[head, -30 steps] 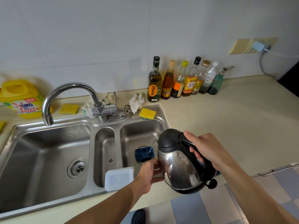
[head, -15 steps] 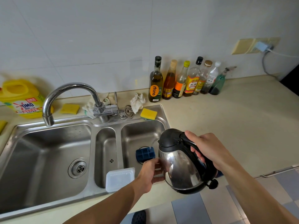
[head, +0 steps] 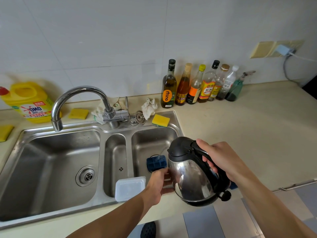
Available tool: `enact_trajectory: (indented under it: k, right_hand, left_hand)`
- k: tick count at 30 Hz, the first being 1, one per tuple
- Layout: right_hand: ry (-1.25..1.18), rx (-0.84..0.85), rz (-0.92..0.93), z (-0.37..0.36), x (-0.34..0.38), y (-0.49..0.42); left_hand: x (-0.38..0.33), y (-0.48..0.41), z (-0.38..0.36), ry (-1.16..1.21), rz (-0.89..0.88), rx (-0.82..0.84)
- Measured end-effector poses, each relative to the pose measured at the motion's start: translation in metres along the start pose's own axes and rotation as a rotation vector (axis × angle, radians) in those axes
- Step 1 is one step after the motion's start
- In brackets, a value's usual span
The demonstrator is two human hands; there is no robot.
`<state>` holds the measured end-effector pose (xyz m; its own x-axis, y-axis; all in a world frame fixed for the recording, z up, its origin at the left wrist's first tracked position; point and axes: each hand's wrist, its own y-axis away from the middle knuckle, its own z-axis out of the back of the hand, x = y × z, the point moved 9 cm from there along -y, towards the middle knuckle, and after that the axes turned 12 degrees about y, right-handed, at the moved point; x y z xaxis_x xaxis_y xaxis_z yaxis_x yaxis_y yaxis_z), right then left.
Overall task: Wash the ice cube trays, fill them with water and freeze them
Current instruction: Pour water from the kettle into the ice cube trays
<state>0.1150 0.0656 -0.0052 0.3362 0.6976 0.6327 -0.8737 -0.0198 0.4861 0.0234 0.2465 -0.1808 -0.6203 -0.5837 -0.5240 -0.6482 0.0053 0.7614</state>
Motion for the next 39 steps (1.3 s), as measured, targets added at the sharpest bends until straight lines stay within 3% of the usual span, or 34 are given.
enact_trajectory:
  k: [20,24,28,31,39]
  right_hand:
    - [-0.028,-0.067,0.005,0.01,-0.018,0.008]
    - [-0.104,-0.152,0.006,0.014,-0.024,0.005]
    - [-0.228,-0.257,0.037,0.014,-0.03,-0.002]
    - [-0.299,-0.328,0.048,0.015,-0.032,-0.011]
    - [-0.405,-0.437,0.033,0.019,-0.036,-0.055]
  left_hand:
    - [0.0,0.004,-0.012,-0.097,-0.031,0.057]
    - [-0.028,0.006,-0.02,-0.216,-0.173,0.093]
    - [-0.081,0.019,-0.033,-0.372,-0.517,0.066]
    - [-0.106,0.024,-0.051,-0.395,-0.653,0.128]
    - [-0.134,-0.002,-0.103,-0.624,-0.646,0.287]
